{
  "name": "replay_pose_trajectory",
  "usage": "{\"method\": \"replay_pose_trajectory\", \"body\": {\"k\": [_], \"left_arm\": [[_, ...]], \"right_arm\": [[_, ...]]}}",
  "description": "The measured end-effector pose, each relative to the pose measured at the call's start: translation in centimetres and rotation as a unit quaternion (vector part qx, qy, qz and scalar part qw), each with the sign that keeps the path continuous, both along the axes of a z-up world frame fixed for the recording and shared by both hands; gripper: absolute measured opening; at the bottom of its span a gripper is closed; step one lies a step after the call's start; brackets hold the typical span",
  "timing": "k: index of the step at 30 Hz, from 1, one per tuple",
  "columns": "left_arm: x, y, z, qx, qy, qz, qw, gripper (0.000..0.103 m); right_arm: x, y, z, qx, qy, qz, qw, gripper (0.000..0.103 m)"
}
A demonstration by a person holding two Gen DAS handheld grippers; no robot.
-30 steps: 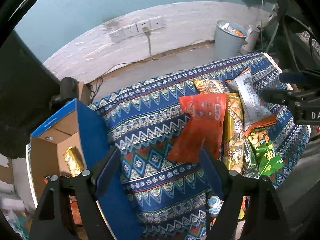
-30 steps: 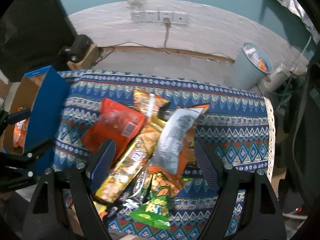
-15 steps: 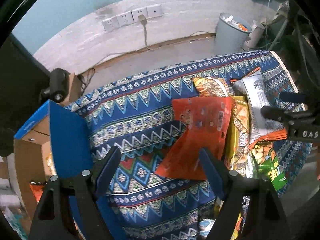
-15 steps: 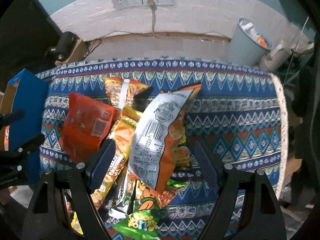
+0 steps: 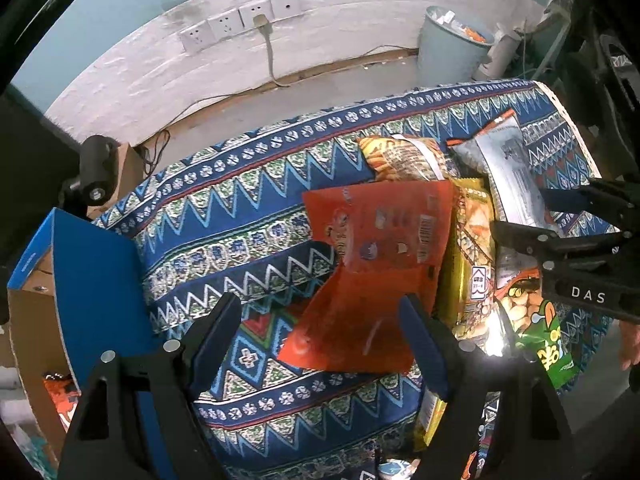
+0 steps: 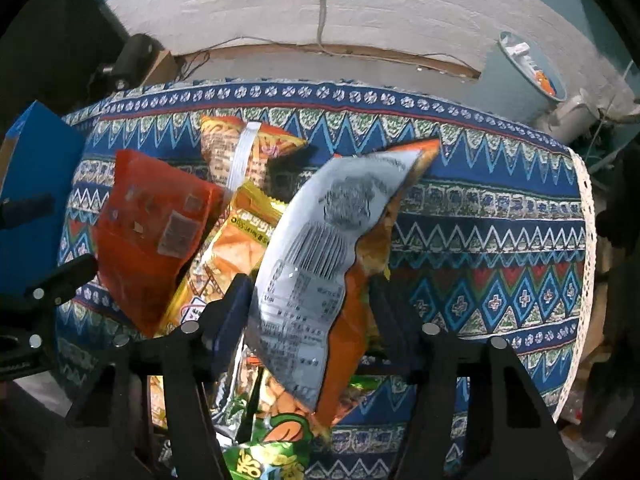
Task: Organize snacks
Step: 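Grasp the red bag with left tool while right tool grasps white-silver bag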
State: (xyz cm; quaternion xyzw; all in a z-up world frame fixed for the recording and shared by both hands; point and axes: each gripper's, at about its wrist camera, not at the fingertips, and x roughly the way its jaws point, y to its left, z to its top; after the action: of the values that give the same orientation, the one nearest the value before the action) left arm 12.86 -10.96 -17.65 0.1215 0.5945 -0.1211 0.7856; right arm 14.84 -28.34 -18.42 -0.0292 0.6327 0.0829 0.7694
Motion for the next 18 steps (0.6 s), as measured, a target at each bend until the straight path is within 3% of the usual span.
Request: {"method": "replay_pose_trajectory", "body": {"k": [2, 5, 15, 18], "left_arm": [[0.0, -0.4, -0.4, 0.005, 0.002, -0.006, 1.0000, 0.082], [-0.1, -1.0, -1.3, 0.019, 0.006, -0.014, 0.9997, 0.082], [0.4, -1.7, -3.9, -0.013, 0.055, -0.001, 0.9984, 0.082], [0.6, -1.8, -4.4, -0.007, 0.053, 0.002, 0.9986, 0.083]], "right_arm": [[-0.1, -0.1, 0.1, -0.014, -0.002, 0.008, 1.000, 0.049], [-0.5, -0.5, 0.4, -0.023, -0.005, 0.013, 1.000, 0.047], [-1.1, -1.0, 0.4, -0.018, -0.001, 0.015, 1.000, 0.047], [-1.1, -1.1, 0.4, -0.017, 0.000, 0.016, 1.000, 0.047]]}}
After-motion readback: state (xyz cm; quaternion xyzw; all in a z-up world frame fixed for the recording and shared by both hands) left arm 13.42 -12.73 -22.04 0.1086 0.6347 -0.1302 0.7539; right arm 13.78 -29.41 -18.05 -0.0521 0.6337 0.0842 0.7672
